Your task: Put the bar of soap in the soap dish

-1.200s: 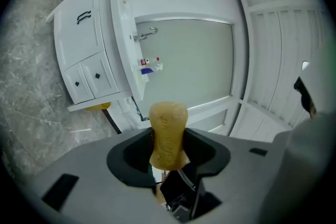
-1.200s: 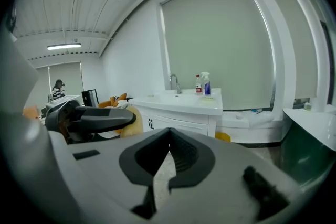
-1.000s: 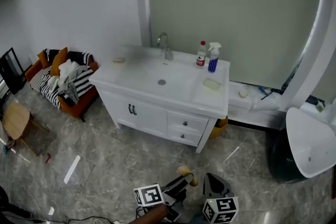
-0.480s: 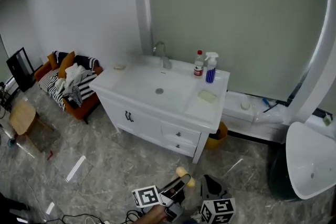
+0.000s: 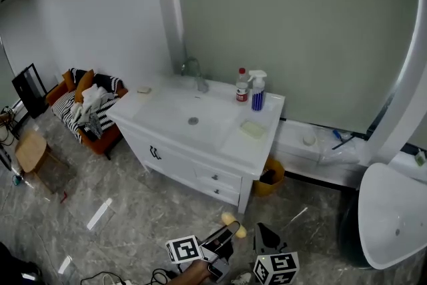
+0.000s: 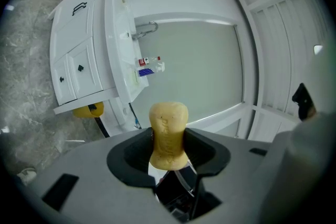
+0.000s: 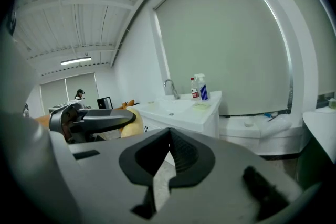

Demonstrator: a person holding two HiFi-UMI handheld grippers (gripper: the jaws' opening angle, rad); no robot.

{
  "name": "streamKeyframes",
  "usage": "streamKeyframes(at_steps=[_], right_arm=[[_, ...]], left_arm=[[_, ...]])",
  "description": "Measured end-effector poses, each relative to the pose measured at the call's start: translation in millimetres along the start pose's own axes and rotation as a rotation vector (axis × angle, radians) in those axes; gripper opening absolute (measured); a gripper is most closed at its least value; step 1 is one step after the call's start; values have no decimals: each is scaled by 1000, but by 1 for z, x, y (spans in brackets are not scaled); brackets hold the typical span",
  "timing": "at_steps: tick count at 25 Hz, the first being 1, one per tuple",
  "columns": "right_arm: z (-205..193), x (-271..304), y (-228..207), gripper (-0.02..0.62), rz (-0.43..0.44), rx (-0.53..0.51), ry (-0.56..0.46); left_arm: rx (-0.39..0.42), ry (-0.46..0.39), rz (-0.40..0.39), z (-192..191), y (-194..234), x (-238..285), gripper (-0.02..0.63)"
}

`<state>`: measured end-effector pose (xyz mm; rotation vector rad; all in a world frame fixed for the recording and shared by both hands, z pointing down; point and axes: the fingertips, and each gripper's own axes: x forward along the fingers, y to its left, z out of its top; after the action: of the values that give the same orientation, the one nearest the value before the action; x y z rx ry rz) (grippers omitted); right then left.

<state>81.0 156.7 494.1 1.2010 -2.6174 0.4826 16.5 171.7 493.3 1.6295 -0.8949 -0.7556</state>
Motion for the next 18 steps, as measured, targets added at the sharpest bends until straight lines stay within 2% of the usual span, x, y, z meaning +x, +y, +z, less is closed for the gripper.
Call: streamKeyframes(at_steps=[4, 7, 12, 15, 18], right_arm=[[2, 1, -29, 11, 24, 5, 6], [3, 1, -46, 11, 36, 8, 10], [9, 1, -57, 11, 49, 3, -2], [8, 6, -63, 11, 53, 1, -3], [12, 10, -67, 11, 48, 14, -2]], left_arm=[[36, -4, 30, -6, 1, 23, 184], [29, -22, 25, -10, -4, 35, 184], [26, -33, 30, -14, -6, 46, 184], [-11, -42, 10, -13, -8, 56, 184], [18, -33, 26, -7, -2, 64, 184]])
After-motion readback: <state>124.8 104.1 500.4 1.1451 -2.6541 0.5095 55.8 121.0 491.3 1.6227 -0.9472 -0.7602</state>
